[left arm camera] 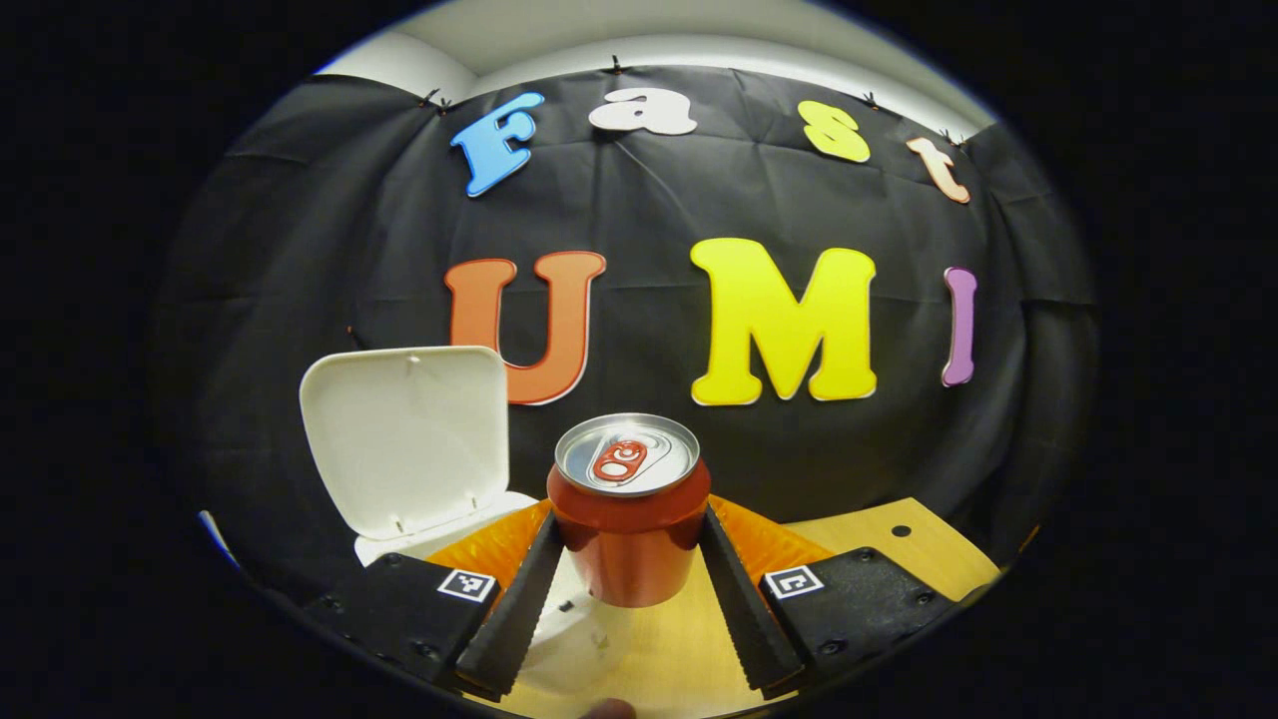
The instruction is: Press the lid of the desktop garbage bin to open it, pick up the crumpled paper on the desktop and throw it into the bin, then pick up the pop can on the desktop and drop it into the bin, and finally close the garbage bin lid.
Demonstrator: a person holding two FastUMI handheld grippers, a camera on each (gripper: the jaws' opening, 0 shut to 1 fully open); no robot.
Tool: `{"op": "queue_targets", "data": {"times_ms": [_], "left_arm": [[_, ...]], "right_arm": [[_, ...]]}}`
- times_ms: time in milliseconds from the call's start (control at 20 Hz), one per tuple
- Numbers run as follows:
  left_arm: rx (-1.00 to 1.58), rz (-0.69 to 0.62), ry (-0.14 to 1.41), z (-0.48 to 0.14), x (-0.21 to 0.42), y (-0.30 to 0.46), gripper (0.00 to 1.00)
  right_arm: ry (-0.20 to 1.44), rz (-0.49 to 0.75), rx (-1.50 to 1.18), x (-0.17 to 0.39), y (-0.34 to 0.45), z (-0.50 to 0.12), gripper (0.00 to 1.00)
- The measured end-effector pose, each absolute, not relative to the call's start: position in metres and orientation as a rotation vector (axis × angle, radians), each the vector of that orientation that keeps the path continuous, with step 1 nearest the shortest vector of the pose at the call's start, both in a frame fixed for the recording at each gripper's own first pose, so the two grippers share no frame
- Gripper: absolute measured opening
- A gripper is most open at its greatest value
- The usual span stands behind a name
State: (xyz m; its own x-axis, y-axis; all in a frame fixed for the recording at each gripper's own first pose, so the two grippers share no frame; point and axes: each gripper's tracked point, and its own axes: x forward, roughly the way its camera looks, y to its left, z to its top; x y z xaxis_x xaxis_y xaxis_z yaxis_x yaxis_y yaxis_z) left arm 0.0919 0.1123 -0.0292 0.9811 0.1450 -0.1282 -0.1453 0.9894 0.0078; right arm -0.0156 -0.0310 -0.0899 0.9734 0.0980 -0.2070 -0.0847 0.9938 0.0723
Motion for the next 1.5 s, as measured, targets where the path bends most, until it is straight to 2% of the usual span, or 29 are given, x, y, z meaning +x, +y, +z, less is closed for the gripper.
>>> {"op": "queue_targets", "data": {"times_ms": [300, 700, 1500], "left_arm": [[0.007, 0.260, 0.206, -0.049, 0.104, 0.172, 0.82], [-0.014, 0.296, 0.323, -0.086, 0.114, 0.190, 0.84], [-0.037, 0.333, 0.293, -0.077, 0.102, 0.191, 0.88]], "right_arm": [[0.208, 0.110, 0.061, -0.004, -0.019, -0.084, 0.89], [0.202, 0.143, 0.042, 0.007, 0.006, -0.082, 0.89], [0.220, 0.189, 0.032, 0.005, 0.023, -0.090, 0.89]]}}
